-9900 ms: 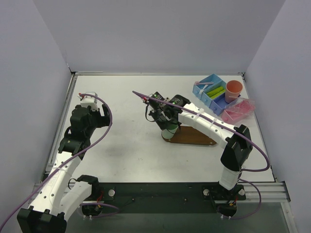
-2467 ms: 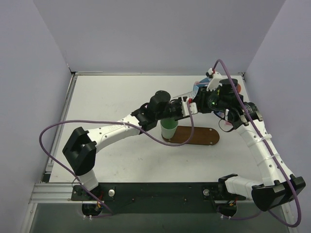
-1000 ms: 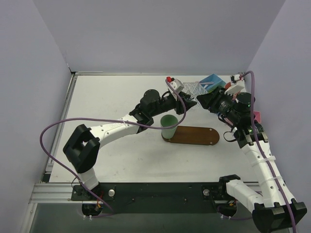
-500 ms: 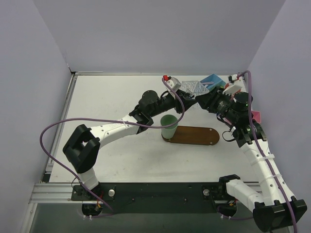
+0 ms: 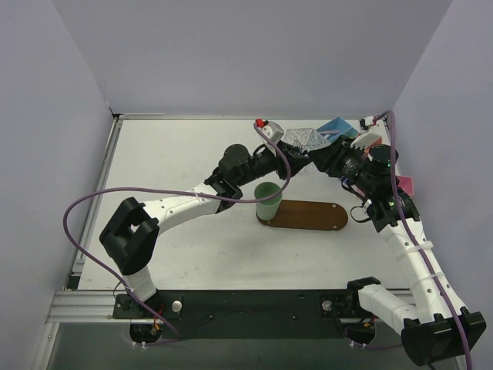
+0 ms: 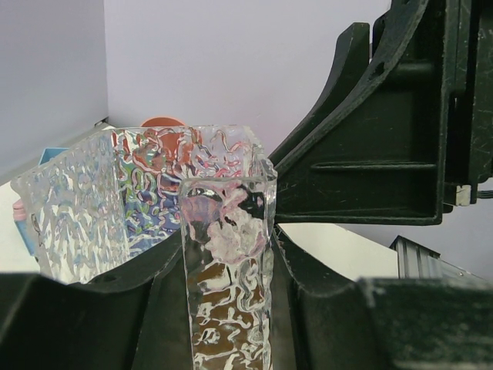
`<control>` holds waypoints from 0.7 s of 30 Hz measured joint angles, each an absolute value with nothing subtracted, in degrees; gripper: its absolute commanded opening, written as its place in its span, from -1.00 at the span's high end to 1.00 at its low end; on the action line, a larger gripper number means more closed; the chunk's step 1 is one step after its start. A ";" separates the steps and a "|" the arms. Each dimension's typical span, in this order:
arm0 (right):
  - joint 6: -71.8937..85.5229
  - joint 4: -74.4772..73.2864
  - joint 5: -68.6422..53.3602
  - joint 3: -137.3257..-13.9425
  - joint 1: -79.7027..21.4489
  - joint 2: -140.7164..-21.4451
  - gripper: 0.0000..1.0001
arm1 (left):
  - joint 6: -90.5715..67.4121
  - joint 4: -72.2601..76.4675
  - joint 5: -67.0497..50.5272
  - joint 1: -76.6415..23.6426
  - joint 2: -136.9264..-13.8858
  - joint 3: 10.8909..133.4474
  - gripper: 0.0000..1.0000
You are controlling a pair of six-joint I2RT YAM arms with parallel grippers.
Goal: Prepare toiletry sets of a toothbrush and toothpaste on the tray
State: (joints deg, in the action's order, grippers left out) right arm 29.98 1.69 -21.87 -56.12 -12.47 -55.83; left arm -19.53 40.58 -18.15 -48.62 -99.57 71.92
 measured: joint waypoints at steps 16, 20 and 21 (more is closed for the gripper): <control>27.88 4.08 -20.60 -56.01 -13.98 -56.31 1.00 | -23.70 43.00 -17.15 -48.64 -100.79 71.92 1.00; 26.39 3.70 -20.16 -56.01 -13.98 -56.38 1.00 | -24.38 43.55 -17.17 -48.64 -101.30 71.92 0.88; 25.93 3.64 -20.05 -56.01 -14.02 -56.36 1.00 | -24.43 43.51 -17.17 -48.64 -101.32 71.92 0.75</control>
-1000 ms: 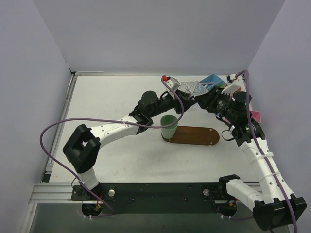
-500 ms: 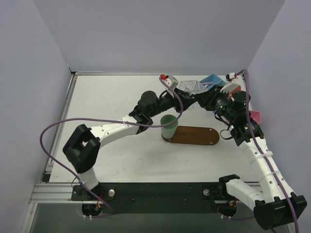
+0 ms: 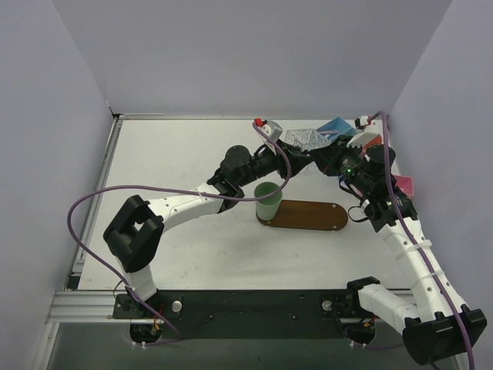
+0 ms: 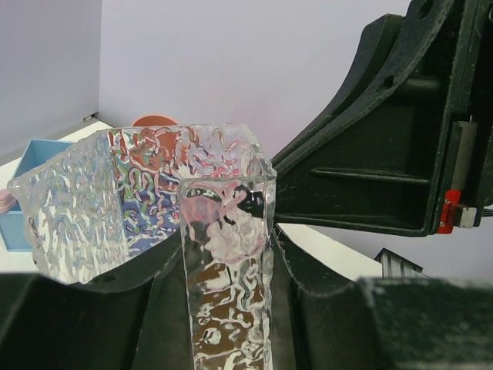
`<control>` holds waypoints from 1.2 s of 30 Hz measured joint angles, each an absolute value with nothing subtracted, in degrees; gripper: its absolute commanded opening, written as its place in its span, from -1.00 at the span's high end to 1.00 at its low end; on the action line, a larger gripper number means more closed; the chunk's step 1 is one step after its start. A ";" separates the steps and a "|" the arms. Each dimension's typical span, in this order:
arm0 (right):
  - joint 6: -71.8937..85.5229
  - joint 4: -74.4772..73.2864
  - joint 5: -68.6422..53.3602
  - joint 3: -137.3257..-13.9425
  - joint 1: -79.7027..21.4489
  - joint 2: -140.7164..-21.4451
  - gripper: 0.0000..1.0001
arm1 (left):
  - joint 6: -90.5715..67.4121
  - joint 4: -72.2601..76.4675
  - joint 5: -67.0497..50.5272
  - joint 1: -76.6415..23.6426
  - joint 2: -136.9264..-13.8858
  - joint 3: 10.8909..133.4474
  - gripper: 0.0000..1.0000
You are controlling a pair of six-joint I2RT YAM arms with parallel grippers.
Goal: Prepare toiletry sets of a toothbrush and toothpaste on the tray
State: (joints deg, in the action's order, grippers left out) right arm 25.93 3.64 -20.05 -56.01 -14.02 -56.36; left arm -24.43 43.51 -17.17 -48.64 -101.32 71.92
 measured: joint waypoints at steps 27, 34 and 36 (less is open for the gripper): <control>12.03 -6.48 -14.87 -55.79 -11.03 -54.48 1.00 | -23.73 43.24 -24.91 -47.42 -102.19 74.59 -0.59; 7.84 -11.20 -14.28 -55.92 -10.90 -54.63 1.00 | -21.76 41.82 -29.50 -45.47 -102.19 78.59 -0.61; 7.07 -11.75 -14.28 -55.92 -10.90 -54.96 1.00 | -20.45 40.12 -31.62 -45.30 -102.26 80.05 -0.60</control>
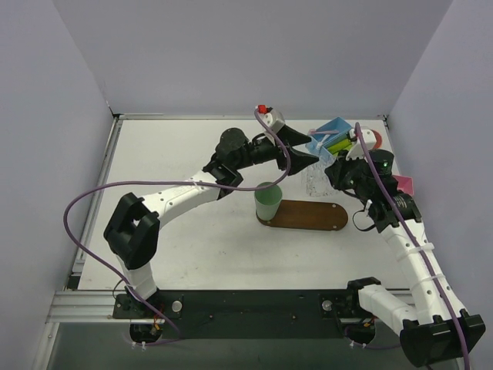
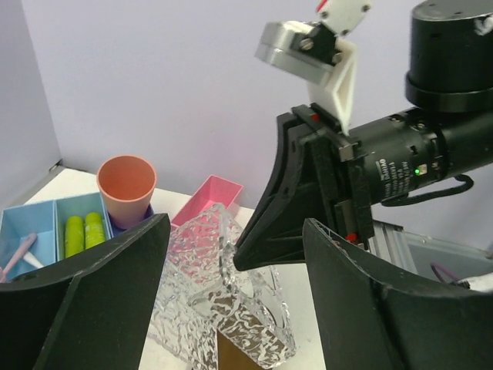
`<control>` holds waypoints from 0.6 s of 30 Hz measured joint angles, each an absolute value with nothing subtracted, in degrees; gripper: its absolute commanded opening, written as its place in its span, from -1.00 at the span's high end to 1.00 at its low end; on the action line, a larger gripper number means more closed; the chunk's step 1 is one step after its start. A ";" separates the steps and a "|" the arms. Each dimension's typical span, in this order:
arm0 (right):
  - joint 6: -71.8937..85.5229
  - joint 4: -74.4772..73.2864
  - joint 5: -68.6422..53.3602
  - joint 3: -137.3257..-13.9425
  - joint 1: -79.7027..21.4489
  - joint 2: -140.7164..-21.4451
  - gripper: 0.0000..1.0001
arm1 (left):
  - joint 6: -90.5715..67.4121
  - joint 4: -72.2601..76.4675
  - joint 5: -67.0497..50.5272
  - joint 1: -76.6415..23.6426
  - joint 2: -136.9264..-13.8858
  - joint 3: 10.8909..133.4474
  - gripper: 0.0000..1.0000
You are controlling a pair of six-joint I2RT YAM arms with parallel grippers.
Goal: Prepare toiletry sets of a toothbrush and toothpaste on the tray
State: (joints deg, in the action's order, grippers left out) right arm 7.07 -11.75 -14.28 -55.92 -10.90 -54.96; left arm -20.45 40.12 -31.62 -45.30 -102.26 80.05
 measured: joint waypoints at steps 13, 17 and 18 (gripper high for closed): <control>4.19 -15.49 -14.55 -55.94 -11.09 -56.16 1.00 | -11.09 22.35 -41.60 -44.97 -108.73 88.29 -0.54; 2.96 -17.10 -14.72 -56.49 -11.75 -57.19 1.00 | -9.15 18.59 -42.30 -44.88 -109.54 88.42 -0.53; 2.68 -17.47 -14.83 -56.66 -11.97 -57.54 1.00 | -8.78 17.98 -42.46 -44.88 -109.67 88.44 -0.52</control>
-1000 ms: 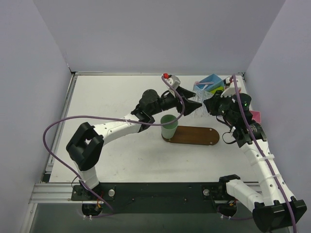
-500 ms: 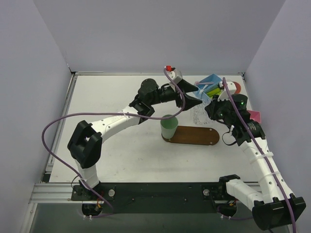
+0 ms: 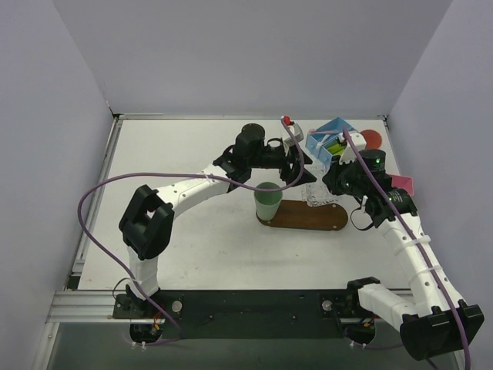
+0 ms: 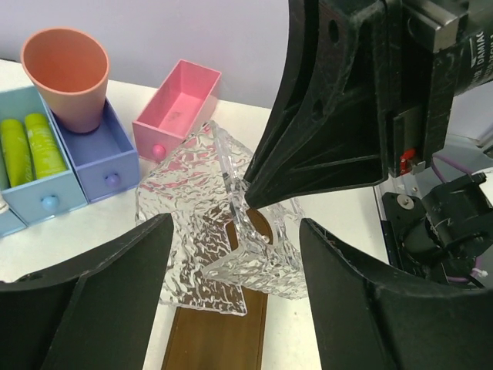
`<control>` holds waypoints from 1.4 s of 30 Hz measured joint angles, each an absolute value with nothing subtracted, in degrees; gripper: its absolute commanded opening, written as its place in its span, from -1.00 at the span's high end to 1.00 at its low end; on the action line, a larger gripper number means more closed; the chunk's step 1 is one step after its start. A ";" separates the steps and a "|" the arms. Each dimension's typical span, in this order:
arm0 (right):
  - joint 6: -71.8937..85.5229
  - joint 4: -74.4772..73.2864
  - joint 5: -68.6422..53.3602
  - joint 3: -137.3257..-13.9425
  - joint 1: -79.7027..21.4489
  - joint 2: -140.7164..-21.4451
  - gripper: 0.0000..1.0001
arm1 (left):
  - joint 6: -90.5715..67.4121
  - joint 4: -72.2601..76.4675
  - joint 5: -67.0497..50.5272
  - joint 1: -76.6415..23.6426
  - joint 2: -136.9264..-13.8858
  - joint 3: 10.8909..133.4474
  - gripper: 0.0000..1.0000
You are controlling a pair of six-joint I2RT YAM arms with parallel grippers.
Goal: Prepare toiletry sets of a toothbrush and toothpaste on the tray
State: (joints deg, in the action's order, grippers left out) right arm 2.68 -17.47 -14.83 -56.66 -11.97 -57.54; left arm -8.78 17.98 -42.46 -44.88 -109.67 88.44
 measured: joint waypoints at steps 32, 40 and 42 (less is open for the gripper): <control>-3.60 -21.82 -10.09 -58.33 -17.65 -59.92 1.00 | -8.78 1.58 -46.94 -45.69 -117.05 100.90 0.20; -4.69 -22.04 -8.05 -58.33 -18.70 -60.38 1.00 | -8.82 -2.76 -48.10 -45.80 -118.34 102.69 0.38; -4.84 -22.09 -7.44 -58.33 -19.07 -60.53 1.00 | -8.99 -3.29 -48.45 -45.82 -118.76 103.26 0.51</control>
